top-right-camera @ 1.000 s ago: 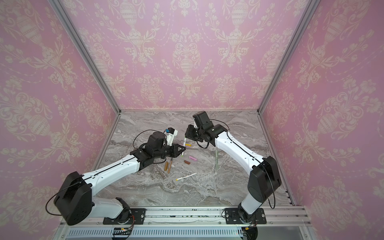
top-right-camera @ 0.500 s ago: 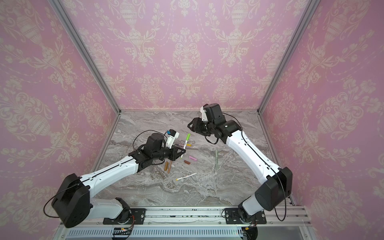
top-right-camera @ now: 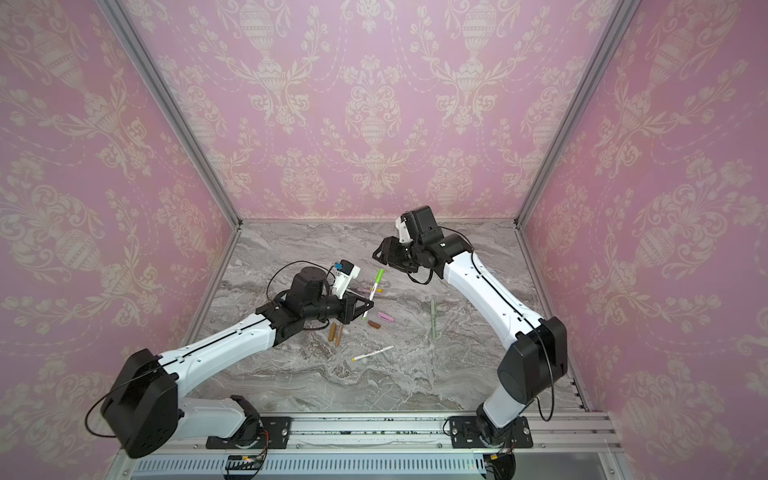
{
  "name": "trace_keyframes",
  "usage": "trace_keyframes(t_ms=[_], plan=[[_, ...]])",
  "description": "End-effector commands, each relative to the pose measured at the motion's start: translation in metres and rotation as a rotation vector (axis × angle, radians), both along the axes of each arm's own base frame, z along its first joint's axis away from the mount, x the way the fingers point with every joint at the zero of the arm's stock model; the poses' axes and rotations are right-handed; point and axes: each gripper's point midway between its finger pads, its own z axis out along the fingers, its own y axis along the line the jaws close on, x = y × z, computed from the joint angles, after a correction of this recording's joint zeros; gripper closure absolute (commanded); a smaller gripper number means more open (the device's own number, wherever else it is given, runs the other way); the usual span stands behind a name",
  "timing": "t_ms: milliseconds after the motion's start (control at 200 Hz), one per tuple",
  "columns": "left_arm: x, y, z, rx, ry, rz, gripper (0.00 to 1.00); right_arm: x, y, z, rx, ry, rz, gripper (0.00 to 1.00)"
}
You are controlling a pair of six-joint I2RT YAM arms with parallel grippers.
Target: Insert the pens into the pen caps
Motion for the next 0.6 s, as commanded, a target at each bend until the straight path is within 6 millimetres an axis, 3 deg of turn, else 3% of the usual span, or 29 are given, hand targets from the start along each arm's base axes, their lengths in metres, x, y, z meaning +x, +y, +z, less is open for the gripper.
trace_keyframes(t_ms=[0, 70, 240, 415, 595], plan=[[-0.002, -0.003, 0.012, -0.042, -0.017, -0.021, 1.0, -0.008, 0.011, -0.003, 0.007, 0.005, 0.049, 0.47], [-0.001, -0.003, 0.014, -0.054, -0.015, -0.014, 1.0, -0.01, 0.015, -0.007, 0.007, 0.011, 0.061, 0.49], [0.004, -0.006, 0.019, -0.085, -0.014, 0.005, 1.0, -0.015, 0.021, -0.015, 0.004, 0.032, 0.079, 0.65], [0.007, -0.006, 0.025, -0.1, -0.02, 0.019, 1.0, -0.018, 0.021, -0.02, -0.005, 0.042, 0.083, 0.72], [0.009, -0.004, 0.026, -0.1, -0.029, 0.037, 1.0, -0.019, 0.02, -0.02, -0.018, 0.042, 0.078, 1.0]])
